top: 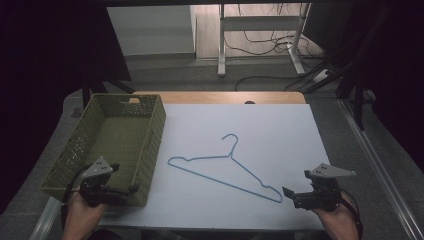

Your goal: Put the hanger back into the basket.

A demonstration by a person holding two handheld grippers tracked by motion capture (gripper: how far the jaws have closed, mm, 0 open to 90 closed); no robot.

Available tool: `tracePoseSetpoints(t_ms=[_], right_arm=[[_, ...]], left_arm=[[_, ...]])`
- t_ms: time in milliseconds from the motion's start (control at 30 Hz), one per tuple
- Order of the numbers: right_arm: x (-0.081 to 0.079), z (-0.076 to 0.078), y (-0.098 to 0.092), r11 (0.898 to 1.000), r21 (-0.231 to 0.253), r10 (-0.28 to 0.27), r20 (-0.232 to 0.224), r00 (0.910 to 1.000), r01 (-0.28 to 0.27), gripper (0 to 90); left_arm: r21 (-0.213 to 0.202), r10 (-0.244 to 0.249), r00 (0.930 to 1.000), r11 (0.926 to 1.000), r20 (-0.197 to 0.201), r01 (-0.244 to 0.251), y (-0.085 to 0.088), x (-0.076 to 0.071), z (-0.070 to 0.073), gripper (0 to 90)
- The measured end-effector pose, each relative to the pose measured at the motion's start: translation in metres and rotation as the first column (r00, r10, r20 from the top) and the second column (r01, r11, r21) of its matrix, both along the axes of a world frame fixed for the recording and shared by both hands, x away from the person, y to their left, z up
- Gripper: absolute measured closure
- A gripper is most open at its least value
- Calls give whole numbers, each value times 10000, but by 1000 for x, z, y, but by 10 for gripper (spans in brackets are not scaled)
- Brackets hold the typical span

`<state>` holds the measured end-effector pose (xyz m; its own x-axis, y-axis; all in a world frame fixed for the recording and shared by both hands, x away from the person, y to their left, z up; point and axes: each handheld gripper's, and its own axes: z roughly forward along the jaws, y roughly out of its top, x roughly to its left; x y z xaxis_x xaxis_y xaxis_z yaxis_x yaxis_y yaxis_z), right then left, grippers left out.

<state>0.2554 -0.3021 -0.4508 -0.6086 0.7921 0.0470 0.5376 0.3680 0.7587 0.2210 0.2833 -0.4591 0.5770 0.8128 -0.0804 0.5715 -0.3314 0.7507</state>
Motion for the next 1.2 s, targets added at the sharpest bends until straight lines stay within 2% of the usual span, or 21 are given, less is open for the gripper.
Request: tracePoseSetpoints(t_ms=[167,233,600,733,867,967,1100,1200], right_arm=[[1,-2,0,10000,-31,27,-24,10000,-27,12],[0,-2,1,9998,-176,37,-11,10000,-37,8],[-1,-1,4,9994,-329,84,61,9999,-81,0],[-1,0,4,9994,-341,106,85,9999,-103,0],[-1,3,6,9996,-269,79,200,9998,-74,0],[-1,6,7,9996,-272,60,240,9997,-54,0],[1,13,10,9988,-435,236,289,9993,-224,0],[4,17,13,9990,-322,327,305,9990,-317,0]], left_arm=[[17,-90,10000,10000,-35,90,-2,0,0,0],[-46,-146,9999,9999,-17,146,-3,-1,1,0],[-293,-275,9996,9992,71,277,-4,-2,5,0],[-208,-306,9995,9993,77,308,-6,-2,6,0],[-405,-553,9983,9976,190,561,-14,-2,13,4],[-418,-696,9974,9966,190,703,-19,-1,16,4],[-316,-1042,9939,9939,350,1053,-35,1,23,2],[-352,-1264,9913,9912,359,1277,-44,4,28,0]])
